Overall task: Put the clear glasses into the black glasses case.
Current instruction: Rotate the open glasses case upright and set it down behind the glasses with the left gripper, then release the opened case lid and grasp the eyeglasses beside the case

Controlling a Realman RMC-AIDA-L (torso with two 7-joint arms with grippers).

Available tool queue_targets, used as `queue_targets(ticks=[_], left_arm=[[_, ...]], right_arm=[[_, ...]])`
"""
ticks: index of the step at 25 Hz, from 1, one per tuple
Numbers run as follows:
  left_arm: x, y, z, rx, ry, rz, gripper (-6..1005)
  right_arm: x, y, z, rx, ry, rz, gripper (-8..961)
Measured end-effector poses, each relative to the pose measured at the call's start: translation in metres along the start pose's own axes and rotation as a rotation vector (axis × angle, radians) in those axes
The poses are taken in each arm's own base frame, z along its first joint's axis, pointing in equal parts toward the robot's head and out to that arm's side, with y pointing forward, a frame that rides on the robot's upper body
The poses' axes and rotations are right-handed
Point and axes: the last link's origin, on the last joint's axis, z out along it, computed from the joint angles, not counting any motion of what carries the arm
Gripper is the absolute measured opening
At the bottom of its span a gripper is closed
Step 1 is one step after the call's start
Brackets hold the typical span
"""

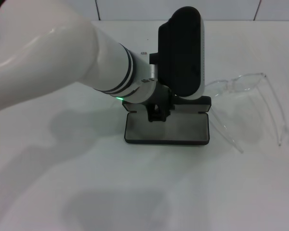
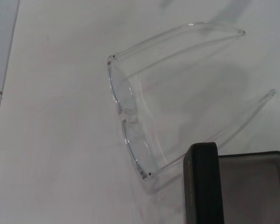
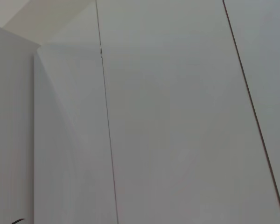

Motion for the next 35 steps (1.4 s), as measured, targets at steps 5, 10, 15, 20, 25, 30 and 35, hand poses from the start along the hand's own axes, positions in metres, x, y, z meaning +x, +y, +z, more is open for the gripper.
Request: queue_targets(ticks=[5, 10, 15, 20, 25, 30, 35], left_arm=[[0.003, 0.003, 0.001, 0.001, 0.000, 0.012, 211], [0.005, 0.005, 0.002, -0.002, 0.000, 0.027, 212], [0.004, 0.005, 0.002, 0.006, -0.011, 0.003, 245], [0.006, 0.002, -0.003, 0.020, -0.002, -0.015, 420], [0.013, -0.001, -0.014, 0.036, 0.029, -0.019, 474], [0.017, -0.006, -0.038, 0.077, 0.131, -0.101, 473], [0.022, -0.015, -0.084, 0.073, 0.400, -0.275, 473]], right_arm=[[0.000, 0.000, 0.000, 0.000, 0.001, 0.000, 875], [0.000, 0.001, -0.003, 0.006, 0.005, 0.002, 875], [0.000, 0.002, -0.005, 0.004, 0.003, 0.002, 874], [0.000, 0.003, -0.006, 0.004, 0.004, 0.003, 873], [-0.002, 0.001, -0.006, -0.005, 0.017, -0.004, 872], [0.004, -0.013, 0.016, -0.087, 0.147, -0.018, 871], [0.011, -0.026, 0.055, -0.222, 0.358, 0.001, 870]])
